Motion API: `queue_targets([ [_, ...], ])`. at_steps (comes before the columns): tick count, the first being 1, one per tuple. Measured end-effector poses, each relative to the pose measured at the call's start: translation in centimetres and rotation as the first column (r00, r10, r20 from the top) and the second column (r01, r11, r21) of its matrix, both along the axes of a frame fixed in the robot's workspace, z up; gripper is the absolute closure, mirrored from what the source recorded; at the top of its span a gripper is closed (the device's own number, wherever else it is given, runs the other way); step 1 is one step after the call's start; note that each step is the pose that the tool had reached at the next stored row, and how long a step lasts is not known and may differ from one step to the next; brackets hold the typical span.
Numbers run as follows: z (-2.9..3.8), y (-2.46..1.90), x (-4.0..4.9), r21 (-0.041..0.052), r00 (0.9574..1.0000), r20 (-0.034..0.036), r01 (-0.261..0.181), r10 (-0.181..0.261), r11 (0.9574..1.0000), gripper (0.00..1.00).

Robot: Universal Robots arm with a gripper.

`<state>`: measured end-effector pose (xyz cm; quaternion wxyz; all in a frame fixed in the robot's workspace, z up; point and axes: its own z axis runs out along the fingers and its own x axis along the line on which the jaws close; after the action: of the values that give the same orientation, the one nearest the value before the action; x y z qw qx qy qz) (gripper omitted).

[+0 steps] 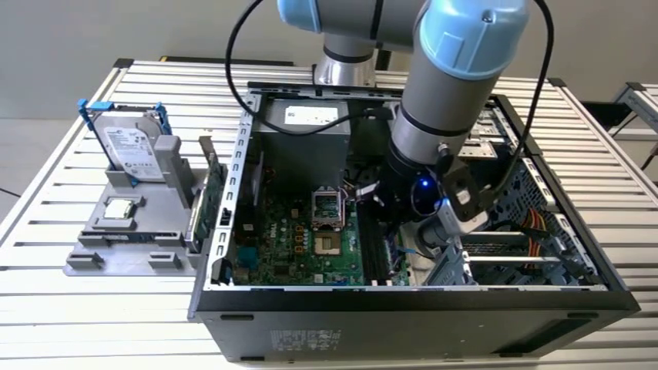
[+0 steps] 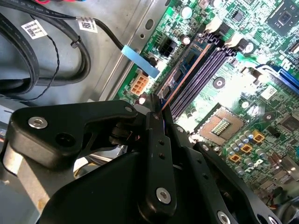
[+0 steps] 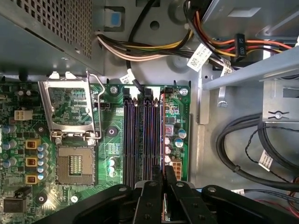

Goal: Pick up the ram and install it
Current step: 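Insert the ram into the slot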

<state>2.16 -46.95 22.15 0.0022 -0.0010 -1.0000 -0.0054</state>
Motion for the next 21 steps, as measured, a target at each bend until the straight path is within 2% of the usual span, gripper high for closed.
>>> queue_targets([
  [10, -0.25, -0.15, -0.11, 0.0002, 1.0, -0.0015, -0.004, 0.004, 1.0, 1.0],
  [21, -0.35, -0.54, -0.15, 0.0002, 1.0, -0.0044, -0.004, 0.004, 1.0, 1.0],
])
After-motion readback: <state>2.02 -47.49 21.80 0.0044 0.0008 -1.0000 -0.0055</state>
